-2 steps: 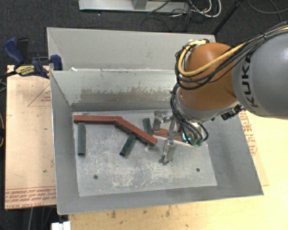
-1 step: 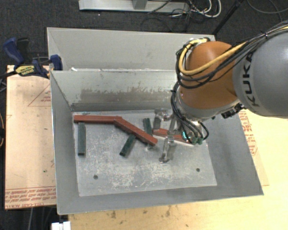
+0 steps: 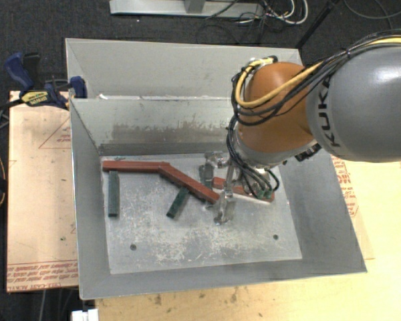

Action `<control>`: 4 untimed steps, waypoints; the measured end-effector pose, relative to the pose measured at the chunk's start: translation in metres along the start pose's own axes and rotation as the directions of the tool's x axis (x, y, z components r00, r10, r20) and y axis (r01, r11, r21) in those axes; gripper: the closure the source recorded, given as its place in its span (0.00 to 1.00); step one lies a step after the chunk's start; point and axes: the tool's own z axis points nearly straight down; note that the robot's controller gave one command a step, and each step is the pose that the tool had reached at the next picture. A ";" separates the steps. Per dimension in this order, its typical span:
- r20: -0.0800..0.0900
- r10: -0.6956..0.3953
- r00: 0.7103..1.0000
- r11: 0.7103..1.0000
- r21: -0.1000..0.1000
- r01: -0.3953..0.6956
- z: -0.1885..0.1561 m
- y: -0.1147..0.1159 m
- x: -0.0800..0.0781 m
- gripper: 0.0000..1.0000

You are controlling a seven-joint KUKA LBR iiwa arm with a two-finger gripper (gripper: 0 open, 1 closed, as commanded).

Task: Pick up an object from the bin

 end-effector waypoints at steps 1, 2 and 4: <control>0.005 0.153 0.988 0.988 -0.001 -0.153 0.101 0.016 -0.032 1.00; 0.005 0.154 0.988 0.988 -0.001 -0.154 0.101 0.016 -0.032 1.00; -0.006 0.201 0.980 0.980 0.002 -0.201 0.049 0.027 -0.058 1.00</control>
Offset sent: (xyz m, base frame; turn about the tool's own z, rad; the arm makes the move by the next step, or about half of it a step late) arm 0.0000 0.0000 0.0000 0.0000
